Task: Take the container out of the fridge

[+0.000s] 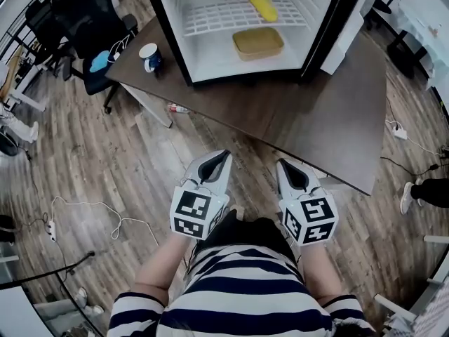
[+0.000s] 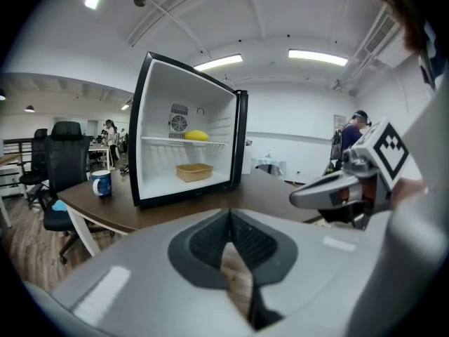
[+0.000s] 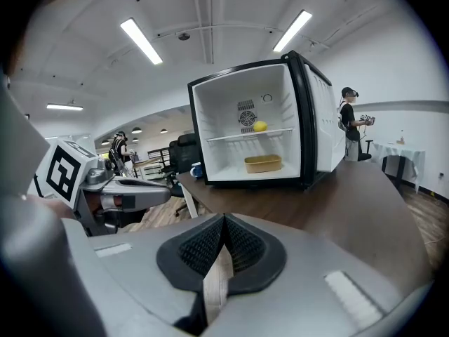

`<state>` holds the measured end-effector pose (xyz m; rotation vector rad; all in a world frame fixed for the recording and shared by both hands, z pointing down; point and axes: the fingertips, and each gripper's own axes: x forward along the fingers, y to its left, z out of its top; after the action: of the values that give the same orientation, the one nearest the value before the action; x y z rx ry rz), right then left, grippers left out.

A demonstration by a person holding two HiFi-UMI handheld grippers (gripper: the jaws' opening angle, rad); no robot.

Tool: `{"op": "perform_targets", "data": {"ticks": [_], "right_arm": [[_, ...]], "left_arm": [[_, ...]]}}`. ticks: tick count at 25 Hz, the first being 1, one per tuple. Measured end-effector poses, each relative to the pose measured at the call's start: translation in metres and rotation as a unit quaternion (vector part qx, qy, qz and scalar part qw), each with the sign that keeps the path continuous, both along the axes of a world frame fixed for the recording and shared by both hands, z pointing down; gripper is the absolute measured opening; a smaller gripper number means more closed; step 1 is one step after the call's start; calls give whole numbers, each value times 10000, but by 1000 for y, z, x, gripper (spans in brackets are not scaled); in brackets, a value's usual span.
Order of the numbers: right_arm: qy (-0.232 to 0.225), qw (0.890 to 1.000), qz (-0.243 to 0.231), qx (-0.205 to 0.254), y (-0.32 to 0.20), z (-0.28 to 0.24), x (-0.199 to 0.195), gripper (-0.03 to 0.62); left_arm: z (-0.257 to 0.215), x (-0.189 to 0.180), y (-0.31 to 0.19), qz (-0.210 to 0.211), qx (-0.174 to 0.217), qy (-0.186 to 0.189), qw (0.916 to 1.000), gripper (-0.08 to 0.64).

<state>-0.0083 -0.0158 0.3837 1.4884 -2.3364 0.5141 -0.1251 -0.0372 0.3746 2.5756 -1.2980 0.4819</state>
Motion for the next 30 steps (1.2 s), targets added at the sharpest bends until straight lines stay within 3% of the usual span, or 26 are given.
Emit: {"op": "perform_targets", "data": {"ticks": [4,11,18,30], "right_arm": [[152,9998,121,14,-18,7,3,-8],[39,10000,55,-32,-54,16,21,-8],[-85,9995,-277,-134,-103,23,40,-8],[-140,9964,-794,-266,-168,48,50,-8]], "left_arm": [[3,3,-20,188,90,-144,9997,0],[1,19,-59,244,257,-416,9985,0],[4,51,-107,319,325,-843,9954,0],[34,83,-181,487,141,-1217,9913,0]]}}
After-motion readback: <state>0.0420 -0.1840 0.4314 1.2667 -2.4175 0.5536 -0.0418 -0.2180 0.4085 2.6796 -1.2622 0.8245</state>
